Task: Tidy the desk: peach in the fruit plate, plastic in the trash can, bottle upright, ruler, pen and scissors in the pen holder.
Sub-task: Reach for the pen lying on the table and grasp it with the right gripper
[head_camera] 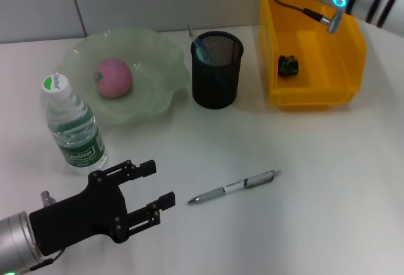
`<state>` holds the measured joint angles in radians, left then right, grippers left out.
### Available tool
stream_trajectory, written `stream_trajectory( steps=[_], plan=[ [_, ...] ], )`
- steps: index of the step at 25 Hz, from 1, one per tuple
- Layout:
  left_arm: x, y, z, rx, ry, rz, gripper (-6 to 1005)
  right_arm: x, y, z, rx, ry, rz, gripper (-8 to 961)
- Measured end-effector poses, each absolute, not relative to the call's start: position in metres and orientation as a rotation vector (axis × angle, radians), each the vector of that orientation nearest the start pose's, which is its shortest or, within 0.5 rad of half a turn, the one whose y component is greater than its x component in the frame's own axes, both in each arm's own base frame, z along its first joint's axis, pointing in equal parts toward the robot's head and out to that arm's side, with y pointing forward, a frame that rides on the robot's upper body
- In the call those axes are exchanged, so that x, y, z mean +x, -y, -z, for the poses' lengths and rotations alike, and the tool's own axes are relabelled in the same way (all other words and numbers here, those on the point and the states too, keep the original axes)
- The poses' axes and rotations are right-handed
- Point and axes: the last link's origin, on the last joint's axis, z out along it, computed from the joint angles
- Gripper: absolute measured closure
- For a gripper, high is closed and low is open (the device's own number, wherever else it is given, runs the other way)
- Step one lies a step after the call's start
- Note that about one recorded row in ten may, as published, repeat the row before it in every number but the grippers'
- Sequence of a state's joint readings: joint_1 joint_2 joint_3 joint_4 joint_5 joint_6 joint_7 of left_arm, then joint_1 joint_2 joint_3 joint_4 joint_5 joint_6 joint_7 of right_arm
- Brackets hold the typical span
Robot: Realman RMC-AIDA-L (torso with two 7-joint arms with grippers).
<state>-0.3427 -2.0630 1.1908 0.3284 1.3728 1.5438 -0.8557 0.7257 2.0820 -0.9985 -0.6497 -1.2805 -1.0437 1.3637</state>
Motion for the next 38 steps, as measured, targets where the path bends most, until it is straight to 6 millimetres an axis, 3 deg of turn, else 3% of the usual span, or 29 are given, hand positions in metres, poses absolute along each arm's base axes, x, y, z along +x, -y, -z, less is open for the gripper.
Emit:
stream_trajectory(
  steps=[3, 8, 15, 20, 25, 29, 32, 33, 34, 38],
  plan=[
    [-0.283, -0.251, 0.057, -2.639, 0.442, 0.990, 333, 0.153, -0.422, -0.027, -2.263, -0.500, -1.215, 299],
    [-0.282, -0.251, 0.057, -2.637, 0.451, 0.999, 333, 0.156, -0.395, -0.016, -2.414, -0.448, -1.255, 300],
    [-0.282, -0.251, 0.057, -2.642, 0.482, 1.006, 333, 0.177, -0.380, -0.016, -2.415, -0.520, -1.260, 302],
    [-0.282, -0.252, 0.056, -2.642, 0.509, 1.010, 333, 0.190, -0.370, -0.018, -2.540, -0.600, -1.164, 303],
    [-0.283, -0.252, 0.055, -2.640, 0.534, 1.009, 333, 0.198, -0.364, -0.027, -2.703, -0.624, -0.972, 304],
    [-0.284, -0.252, 0.055, -2.639, 0.553, 1.008, 333, 0.204, -0.363, -0.032, -2.821, -0.642, -0.721, 304],
    [-0.284, -0.252, 0.055, -2.638, 0.561, 1.009, 333, 0.205, -0.361, -0.032, -2.917, -0.633, -0.508, 304],
    [-0.284, -0.252, 0.055, -2.638, 0.561, 1.009, 333, 0.205, -0.361, -0.032, -2.967, -0.623, -0.362, 305],
    [-0.284, -0.252, 0.055, -2.638, 0.570, 1.011, 333, 0.205, -0.361, -0.032, -2.967, -0.623, -0.362, 305],
    [-0.285, -0.253, 0.054, -2.629, 0.578, 1.013, 334, 0.200, -0.364, -0.023, -3.054, -0.561, -0.034, 305]
  ],
)
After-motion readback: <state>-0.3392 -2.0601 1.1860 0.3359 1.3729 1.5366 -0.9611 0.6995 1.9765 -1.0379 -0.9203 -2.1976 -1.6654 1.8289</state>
